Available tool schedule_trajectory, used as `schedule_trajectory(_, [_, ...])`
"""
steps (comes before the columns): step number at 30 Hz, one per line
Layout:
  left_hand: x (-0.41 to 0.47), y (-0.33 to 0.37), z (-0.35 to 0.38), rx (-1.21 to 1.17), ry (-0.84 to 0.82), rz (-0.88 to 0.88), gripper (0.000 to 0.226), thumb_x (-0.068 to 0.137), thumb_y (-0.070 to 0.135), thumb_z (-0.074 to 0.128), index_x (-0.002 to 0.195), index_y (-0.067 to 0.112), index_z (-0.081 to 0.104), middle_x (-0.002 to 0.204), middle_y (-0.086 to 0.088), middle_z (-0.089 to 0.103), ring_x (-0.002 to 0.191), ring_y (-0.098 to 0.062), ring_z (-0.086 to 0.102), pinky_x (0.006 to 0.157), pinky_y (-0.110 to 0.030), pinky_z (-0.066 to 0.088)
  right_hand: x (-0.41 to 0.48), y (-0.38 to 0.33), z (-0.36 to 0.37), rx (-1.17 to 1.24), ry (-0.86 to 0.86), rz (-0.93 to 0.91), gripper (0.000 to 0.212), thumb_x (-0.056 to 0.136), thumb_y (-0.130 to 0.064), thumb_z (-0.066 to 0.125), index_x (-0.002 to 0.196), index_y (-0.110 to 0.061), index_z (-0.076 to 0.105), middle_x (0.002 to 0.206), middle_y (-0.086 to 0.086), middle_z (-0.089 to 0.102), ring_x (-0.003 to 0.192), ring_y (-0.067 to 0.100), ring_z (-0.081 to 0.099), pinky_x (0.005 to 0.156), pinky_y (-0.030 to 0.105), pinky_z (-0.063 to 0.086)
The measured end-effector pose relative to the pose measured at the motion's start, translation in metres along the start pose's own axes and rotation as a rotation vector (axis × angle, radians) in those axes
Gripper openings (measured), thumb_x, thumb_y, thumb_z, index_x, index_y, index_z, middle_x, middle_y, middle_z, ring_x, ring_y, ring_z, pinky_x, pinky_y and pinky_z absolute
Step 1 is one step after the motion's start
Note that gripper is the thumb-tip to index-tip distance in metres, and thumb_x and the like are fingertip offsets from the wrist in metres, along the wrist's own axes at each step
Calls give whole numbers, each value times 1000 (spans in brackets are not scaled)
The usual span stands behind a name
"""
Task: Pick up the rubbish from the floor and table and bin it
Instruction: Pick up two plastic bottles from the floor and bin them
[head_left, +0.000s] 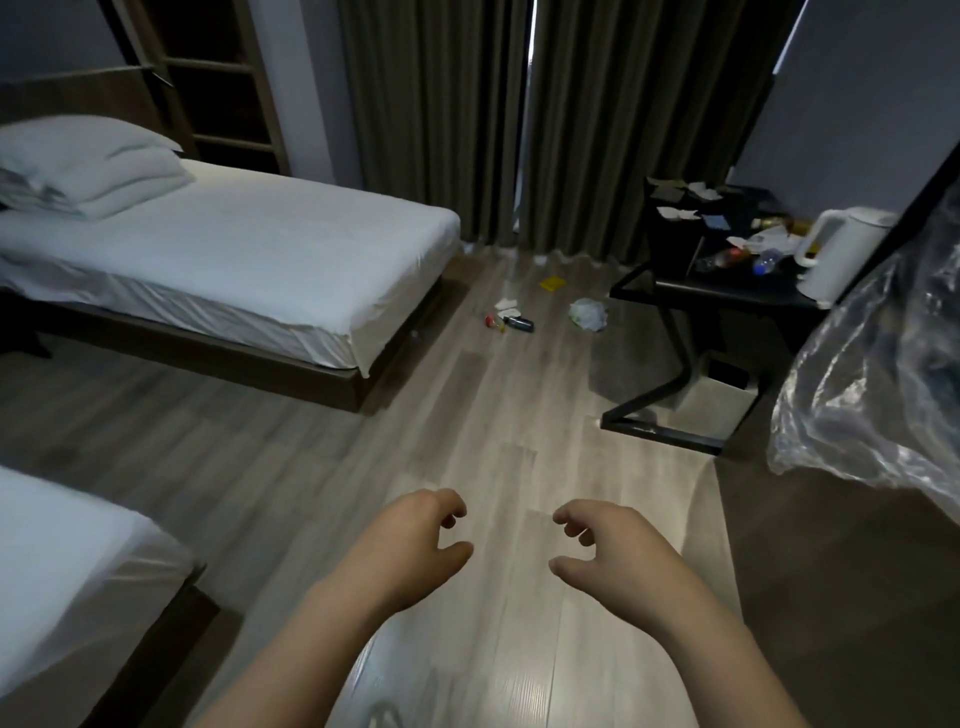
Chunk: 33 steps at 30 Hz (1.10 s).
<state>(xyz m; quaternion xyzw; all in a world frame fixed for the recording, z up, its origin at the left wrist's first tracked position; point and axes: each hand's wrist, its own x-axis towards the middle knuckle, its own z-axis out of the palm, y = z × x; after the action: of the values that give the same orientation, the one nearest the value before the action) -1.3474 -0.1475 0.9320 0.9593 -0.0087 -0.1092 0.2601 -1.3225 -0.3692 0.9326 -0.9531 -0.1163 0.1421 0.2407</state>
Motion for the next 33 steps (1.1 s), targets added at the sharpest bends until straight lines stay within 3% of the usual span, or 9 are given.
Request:
schedule_trajectory(18, [293,-104,-130,-3,-44,65,41,88,40,60,126,27,52,120,9,59,103,-8,56,82,-20,46,297,-59,-42,-9,32,125,43,79,-39,64,121,-32,56,103,-17,57,93,0,54,76,17,43])
schedule_trajectory(25, [395,-112,-145,-1,-118,89,42,88,41,59,127,29,51,121,11,57,106,-7,55,87,-21,47,395,-41,-61,-1,31,172,45,79,-39,65,122,-31,56,102,-16,56,92,2,55,76,16,43])
schedule_trajectory(33, [545,-87,-177,71,-80,85,41,88,39,58,127,27,52,121,10,58,107,-6,55,87,-18,44,542,-3,-115,24,40,143,46,80,-41,65,124,-30,55,108,-15,57,96,4,55,81,20,45])
